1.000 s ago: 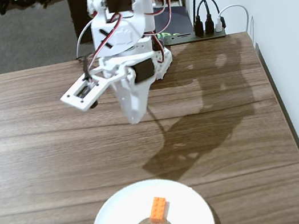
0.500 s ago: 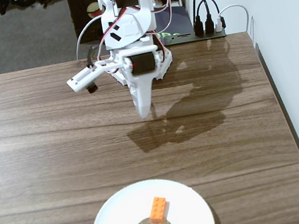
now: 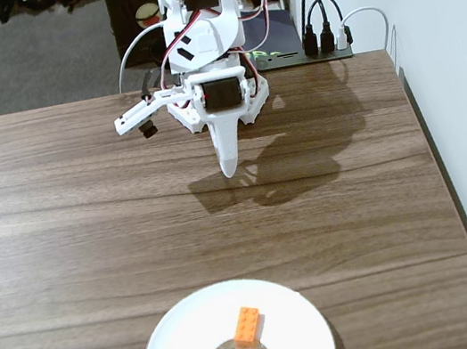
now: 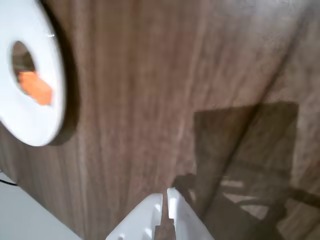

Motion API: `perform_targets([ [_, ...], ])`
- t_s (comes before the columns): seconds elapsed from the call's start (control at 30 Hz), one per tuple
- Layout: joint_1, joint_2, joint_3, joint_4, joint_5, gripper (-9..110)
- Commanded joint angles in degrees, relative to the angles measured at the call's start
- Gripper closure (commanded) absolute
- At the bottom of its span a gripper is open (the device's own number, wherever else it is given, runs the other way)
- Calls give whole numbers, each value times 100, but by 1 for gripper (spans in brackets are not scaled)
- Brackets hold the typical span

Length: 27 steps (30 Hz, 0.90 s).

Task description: Grasp a lego block and put it on the plate.

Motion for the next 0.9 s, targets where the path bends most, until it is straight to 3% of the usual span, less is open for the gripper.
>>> perform_targets([
  [0.0,-26,281,9,158,62,101],
  [0.37,-18,1213,167,659,132,101],
  [0.87,-35,1248,185,668,123,101],
])
